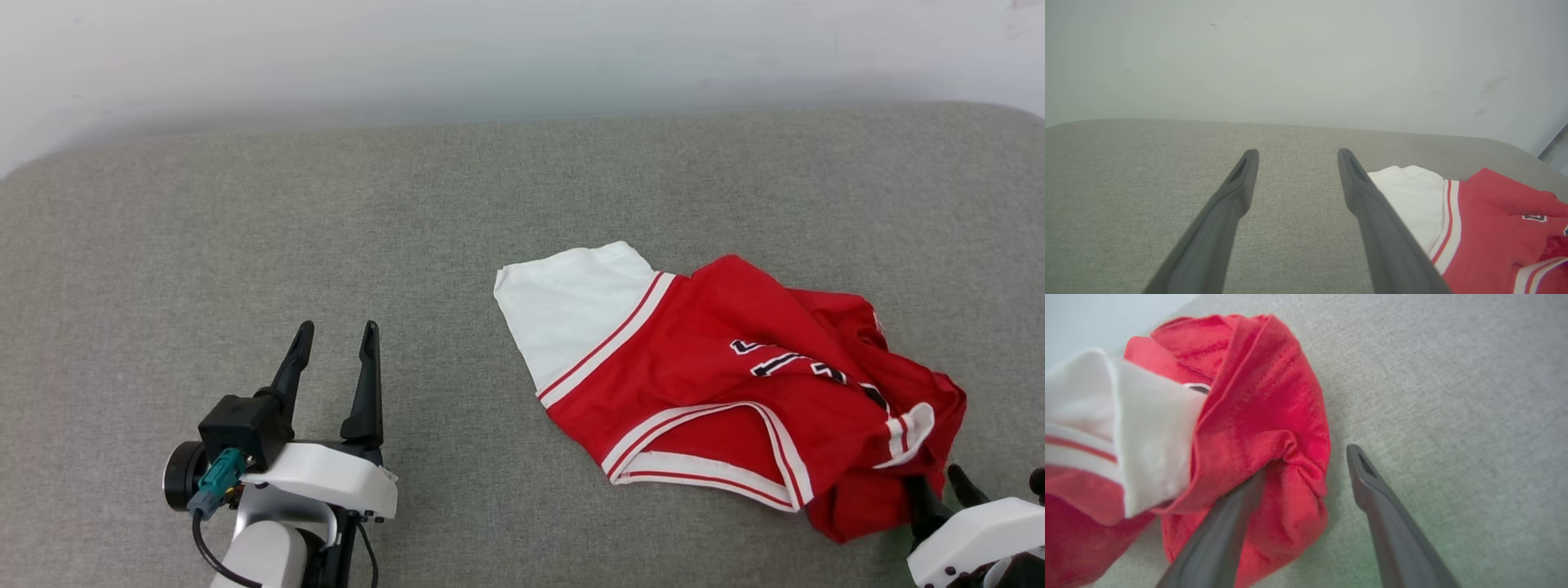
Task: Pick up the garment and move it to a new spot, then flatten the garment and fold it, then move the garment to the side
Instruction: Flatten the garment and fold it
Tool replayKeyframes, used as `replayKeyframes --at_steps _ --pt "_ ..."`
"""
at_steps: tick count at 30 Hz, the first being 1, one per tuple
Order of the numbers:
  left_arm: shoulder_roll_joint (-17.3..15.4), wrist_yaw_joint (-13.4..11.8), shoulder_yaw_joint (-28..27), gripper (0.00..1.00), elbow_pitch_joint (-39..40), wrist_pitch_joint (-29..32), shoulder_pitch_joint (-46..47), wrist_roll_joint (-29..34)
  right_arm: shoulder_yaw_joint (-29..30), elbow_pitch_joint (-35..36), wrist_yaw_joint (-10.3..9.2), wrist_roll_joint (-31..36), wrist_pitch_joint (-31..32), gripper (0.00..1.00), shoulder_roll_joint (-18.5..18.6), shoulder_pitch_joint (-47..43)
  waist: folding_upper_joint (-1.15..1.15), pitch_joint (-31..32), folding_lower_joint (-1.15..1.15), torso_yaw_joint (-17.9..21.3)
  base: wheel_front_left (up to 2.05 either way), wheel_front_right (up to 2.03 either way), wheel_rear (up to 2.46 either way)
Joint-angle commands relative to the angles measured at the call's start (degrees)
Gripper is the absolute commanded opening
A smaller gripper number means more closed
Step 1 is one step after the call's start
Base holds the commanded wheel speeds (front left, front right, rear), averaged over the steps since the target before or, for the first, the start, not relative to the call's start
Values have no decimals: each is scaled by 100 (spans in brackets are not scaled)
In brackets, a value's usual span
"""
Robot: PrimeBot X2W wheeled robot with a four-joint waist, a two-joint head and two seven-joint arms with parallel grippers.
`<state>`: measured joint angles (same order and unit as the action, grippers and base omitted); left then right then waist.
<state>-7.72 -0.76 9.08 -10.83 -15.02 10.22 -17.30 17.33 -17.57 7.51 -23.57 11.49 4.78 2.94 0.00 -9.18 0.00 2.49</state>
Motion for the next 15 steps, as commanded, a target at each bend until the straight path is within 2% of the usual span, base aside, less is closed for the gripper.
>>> replayKeyframes --at_steps 1,8,15 --pt "-17 -23 17 100 -17 8 -46 -9 -46 -10 -4 -16 -194 100 -39 55 0 48 0 -3 0 0 0" --pt "-30 -39 34 100 -89 1 -214 -65 -399 352 -4 370 -1197 100 -35 -204 0 328 0 36 0 0 0" --pt "-35 -87 43 100 -135 30 -424 -119 -686 1026 -4 729 -1572 100 -84 -505 0 645 0 74 0 0 0"
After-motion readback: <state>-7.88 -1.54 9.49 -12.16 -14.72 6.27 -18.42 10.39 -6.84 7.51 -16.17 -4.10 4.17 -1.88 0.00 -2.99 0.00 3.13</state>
